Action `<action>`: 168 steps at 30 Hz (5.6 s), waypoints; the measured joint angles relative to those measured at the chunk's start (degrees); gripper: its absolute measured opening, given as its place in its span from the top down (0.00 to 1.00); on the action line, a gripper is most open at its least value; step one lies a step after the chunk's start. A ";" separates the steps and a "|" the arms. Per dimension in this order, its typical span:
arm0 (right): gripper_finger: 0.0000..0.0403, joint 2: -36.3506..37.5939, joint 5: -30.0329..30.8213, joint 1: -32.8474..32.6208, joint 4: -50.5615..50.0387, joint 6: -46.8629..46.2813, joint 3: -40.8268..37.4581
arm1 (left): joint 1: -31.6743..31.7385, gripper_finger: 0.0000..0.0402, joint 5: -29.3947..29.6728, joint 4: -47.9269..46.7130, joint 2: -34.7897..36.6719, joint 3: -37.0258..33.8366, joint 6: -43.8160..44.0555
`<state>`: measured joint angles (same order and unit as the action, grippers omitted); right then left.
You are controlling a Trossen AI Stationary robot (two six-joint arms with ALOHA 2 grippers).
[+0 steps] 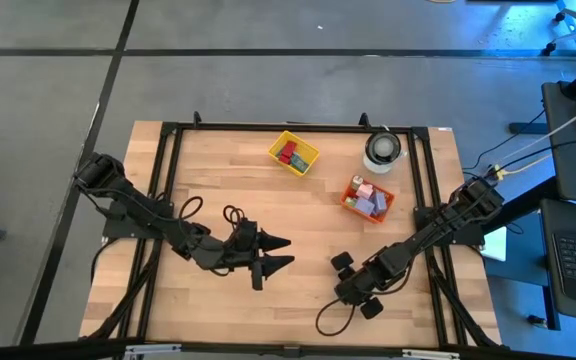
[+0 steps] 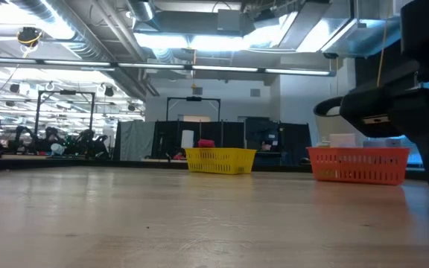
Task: Pick & Place Office items
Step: Put the blue digital clock into the yellow bin, then return to Home Position
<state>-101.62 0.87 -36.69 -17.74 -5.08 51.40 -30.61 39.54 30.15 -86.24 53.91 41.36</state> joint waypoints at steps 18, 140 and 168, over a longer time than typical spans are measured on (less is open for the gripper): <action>0.60 18.40 23.23 13.50 -10.57 3.31 3.26 | 0.86 0.35 4.94 1.30 -0.02 0.00 2.99; 0.28 88.98 12.19 52.33 -2.67 -11.07 -28.30 | 10.62 0.35 17.30 -20.37 28.37 0.02 -38.94; 0.28 93.20 11.56 52.33 6.62 -22.99 -46.12 | 10.64 0.35 15.85 -50.26 43.61 -0.09 -14.10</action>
<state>-8.43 12.44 15.64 -11.12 -28.08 5.28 -19.97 55.39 -20.11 -42.63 53.82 27.26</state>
